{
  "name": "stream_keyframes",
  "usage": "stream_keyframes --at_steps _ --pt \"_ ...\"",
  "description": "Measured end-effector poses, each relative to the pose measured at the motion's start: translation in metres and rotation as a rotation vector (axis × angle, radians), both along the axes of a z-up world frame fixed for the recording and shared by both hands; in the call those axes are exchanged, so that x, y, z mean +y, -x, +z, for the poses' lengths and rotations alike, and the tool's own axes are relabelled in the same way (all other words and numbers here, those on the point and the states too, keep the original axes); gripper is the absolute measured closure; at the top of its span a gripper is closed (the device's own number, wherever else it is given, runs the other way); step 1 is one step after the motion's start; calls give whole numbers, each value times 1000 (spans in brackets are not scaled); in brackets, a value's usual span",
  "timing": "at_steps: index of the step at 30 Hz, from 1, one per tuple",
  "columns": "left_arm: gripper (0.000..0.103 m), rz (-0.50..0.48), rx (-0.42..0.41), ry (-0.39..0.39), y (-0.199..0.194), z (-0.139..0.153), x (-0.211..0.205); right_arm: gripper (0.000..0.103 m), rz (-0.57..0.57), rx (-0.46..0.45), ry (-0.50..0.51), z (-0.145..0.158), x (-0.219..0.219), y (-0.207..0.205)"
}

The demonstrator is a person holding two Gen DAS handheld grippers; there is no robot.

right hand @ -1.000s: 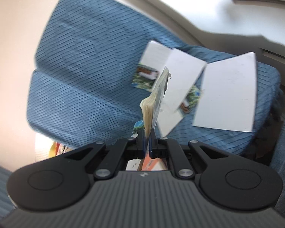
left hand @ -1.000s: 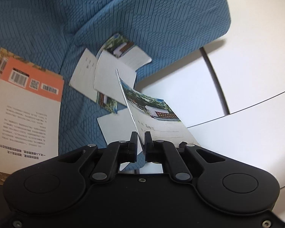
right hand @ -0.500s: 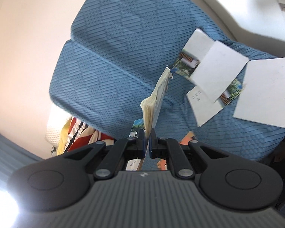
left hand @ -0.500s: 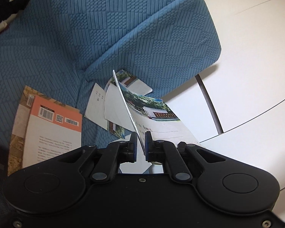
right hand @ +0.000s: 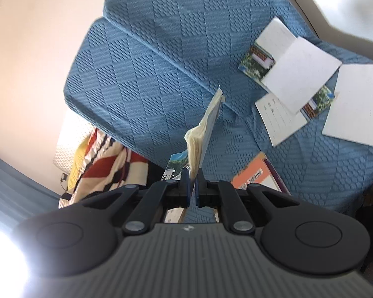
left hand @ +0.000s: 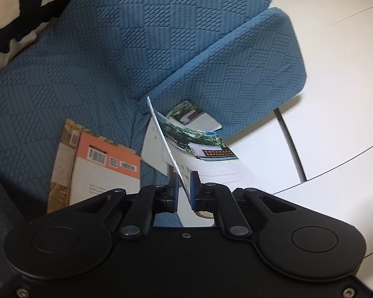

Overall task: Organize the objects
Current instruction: 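Lower the notebook onto the white book with the left gripper, then open the left gripper and release the notebook on the stack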

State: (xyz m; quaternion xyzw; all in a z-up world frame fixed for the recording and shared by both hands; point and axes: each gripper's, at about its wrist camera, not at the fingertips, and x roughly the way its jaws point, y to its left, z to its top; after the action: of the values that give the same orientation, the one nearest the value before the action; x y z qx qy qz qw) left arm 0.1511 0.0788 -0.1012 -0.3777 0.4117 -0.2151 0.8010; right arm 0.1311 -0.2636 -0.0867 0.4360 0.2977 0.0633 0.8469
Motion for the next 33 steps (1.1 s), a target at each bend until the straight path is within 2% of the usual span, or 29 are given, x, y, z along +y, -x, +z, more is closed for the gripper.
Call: stream_keyframes --at_steps 8,12,20,27,33 --pt "95 10 58 16 -5 -37 16 96 12 69 54 -17 22 -8" --pt "95 10 90 7 -10 -54 25 96 12 104 102 -37 35 -10" --pt "95 -6 164 -44 -11 -91 32 96 21 203 125 -87 55 -9" --pt "98 -47 216 -113 -4 -116 22 96 21 278 170 -107 58 -6" --pt "98 -43 263 -129 -3 -131 18 95 20 326 170 -118 60 -5"
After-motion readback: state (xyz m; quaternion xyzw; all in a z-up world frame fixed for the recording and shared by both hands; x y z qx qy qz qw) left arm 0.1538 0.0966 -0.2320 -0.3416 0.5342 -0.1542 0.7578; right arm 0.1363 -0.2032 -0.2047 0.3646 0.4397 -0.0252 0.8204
